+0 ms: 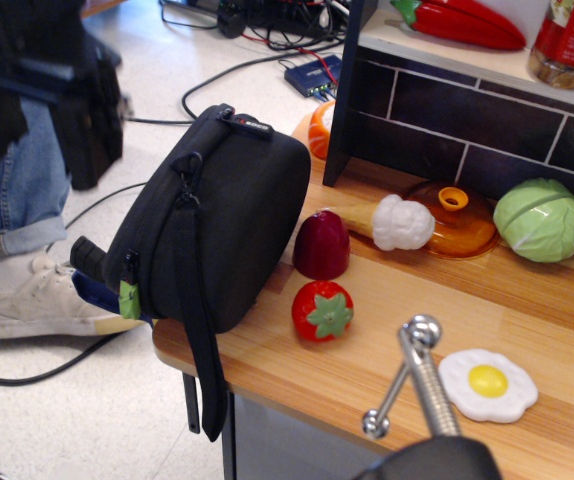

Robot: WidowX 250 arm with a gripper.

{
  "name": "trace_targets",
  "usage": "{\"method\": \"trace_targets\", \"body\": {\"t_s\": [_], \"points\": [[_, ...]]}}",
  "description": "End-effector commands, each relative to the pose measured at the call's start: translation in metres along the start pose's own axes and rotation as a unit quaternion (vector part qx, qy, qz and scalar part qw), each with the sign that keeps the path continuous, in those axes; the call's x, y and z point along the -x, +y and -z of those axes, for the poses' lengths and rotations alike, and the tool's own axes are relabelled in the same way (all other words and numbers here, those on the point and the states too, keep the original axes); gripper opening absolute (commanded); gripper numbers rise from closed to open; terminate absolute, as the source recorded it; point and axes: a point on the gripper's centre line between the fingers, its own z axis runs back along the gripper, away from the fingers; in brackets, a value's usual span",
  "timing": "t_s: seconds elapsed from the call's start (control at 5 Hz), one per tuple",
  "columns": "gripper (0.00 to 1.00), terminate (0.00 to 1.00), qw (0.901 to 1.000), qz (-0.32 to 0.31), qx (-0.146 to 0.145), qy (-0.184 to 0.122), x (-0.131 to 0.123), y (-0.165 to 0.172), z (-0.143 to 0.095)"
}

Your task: Unzip zipper bag

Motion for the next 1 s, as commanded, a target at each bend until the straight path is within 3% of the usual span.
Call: {"method": "trace_targets", "body": {"t_s": [0.0, 0.4, 0.8], "points": [[1.0, 0.0, 0.9994, -0.021, -0.025, -0.008, 0.01, -0.006, 0.048], [1.0, 0.0, 0.9969, -0.025, -0.061, -0.044, 0.019, -0.011, 0.094], [1.0, 0.0, 0.9962, -0.005, -0.059, -0.064, 0.008, -0.013, 0.104]]}}
